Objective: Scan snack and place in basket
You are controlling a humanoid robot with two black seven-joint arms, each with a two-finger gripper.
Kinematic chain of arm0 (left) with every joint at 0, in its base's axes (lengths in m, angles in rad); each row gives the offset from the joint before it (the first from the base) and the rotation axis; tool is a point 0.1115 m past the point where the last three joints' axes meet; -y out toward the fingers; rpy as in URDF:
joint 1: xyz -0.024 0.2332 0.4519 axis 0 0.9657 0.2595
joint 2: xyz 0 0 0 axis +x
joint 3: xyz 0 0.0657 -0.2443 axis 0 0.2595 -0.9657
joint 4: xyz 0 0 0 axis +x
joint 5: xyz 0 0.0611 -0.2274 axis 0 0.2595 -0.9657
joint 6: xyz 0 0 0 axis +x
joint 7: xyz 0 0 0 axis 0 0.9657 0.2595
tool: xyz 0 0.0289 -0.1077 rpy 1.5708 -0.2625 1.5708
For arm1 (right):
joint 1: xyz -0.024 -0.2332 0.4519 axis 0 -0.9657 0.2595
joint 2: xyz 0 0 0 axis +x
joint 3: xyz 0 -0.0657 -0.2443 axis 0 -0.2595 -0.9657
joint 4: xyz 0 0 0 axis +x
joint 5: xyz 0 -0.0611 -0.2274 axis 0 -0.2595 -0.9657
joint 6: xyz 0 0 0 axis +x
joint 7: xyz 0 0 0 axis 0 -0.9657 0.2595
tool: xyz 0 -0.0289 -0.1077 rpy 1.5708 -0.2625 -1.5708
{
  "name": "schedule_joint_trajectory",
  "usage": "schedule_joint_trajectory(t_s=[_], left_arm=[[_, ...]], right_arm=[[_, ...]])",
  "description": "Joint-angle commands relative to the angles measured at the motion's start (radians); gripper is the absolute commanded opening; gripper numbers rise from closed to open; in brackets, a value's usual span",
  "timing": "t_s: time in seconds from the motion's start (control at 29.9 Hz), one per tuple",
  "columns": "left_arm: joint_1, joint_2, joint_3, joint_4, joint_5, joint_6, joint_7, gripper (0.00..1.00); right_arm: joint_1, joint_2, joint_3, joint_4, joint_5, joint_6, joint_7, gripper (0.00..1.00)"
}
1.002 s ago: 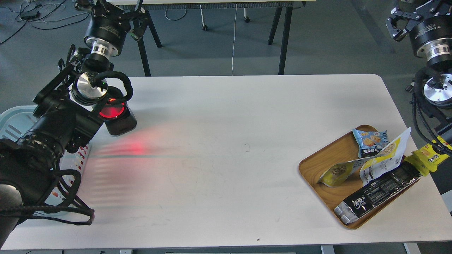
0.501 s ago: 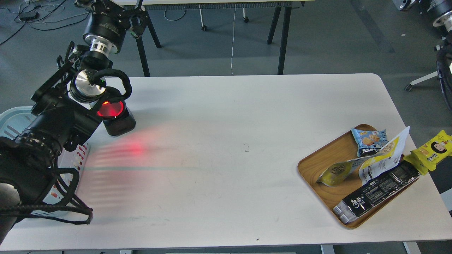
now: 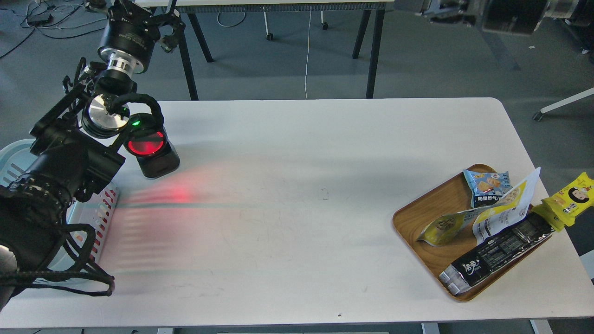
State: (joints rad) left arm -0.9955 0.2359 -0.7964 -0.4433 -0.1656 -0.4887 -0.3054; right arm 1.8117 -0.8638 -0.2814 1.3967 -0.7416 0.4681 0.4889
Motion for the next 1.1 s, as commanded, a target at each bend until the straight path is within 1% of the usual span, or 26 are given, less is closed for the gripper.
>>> schedule_joint_trajectory(t_s=[0.0,0.1,0.23,0.33,0.5,0.67,0.73,0.9,1.07], left_arm=[[0.0,-0.001,-0.001,0.0,0.0,0.0,0.0,1.0],[0.002,0.0,-0.003,0.0,0.0,0.0,0.0,1.0],[0.009,0.002,-0.001,0.0,0.0,0.0,0.0,1.0],[0.014,0.002,-0.001,0.0,0.0,0.0,0.0,1.0],[0.017,0.003,-0.001,0.0,0.001,0.0,0.0,1.0],[0.015,0.006,-0.001,0.0,0.001,0.0,0.0,1.0],[0.015,0.008,-0.001,0.0,0.001,0.0,-0.001,1.0],[0.017,0.008,-0.001,0.0,0.001,0.0,-0.001,1.0],[0.018,0.008,-0.001,0.0,0.001,0.0,-0.001,1.0]], right_arm=[[0.118,0.0,-0.145,0.143,-0.22,-0.026,0.0,0.98],[0.187,0.012,-0.28,0.237,-0.443,-0.057,0.0,0.98],[0.204,0.023,-0.413,0.298,-0.727,-0.179,0.0,0.97],[0.202,0.025,-0.501,0.335,-0.884,-0.23,0.0,0.95],[0.202,0.026,-0.614,0.335,-1.047,-0.308,0.0,0.9],[0.17,0.026,-0.656,0.334,-1.18,-0.315,0.0,0.88],[0.149,0.026,-0.656,0.326,-1.193,-0.315,0.0,0.86],[0.097,0.026,-0.662,0.292,-1.229,-0.307,0.0,0.65],[0.064,0.042,-0.657,0.22,-1.245,-0.309,0.0,0.53]])
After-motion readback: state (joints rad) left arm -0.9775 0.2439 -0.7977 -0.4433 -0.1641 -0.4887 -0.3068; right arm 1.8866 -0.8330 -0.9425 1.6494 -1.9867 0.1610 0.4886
